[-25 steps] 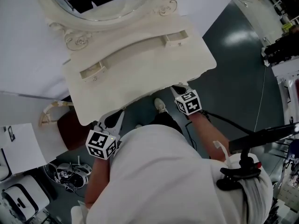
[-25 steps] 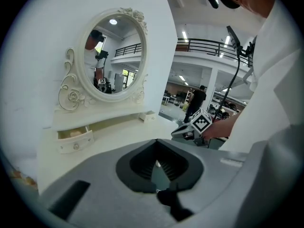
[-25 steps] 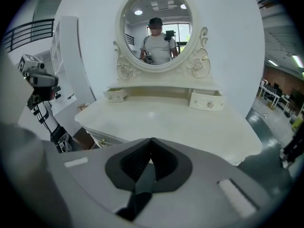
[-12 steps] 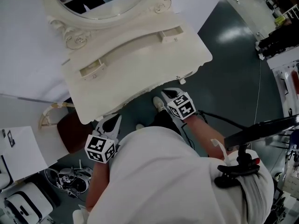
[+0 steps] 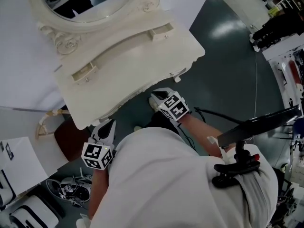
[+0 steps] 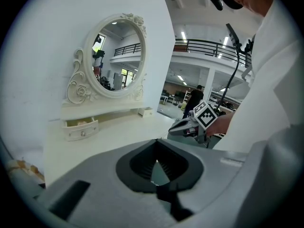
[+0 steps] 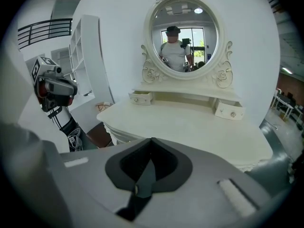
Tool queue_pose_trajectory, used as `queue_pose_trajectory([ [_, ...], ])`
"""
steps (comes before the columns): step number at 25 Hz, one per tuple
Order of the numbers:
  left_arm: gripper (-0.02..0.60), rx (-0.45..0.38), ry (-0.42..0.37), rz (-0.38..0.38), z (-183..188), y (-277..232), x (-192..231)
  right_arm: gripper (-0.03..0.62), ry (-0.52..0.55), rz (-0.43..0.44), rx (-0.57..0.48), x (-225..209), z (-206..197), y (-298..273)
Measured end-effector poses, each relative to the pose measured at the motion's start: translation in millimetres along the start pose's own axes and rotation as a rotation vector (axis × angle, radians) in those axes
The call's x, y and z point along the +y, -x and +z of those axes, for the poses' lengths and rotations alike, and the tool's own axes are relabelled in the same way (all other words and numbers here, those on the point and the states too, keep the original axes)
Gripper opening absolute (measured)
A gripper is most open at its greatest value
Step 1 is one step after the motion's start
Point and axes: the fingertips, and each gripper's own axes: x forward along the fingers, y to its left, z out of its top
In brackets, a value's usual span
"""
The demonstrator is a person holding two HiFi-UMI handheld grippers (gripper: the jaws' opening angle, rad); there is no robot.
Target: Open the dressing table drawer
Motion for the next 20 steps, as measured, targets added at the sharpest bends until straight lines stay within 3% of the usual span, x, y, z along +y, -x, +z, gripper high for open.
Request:
queue_pose_trajectory([
  [20, 0.002, 0.001, 0.008, -0.002, -4.4, -3.5, 2.4, 0.000, 0.032, 0.016, -0.005, 7.9, 5.0, -0.4],
])
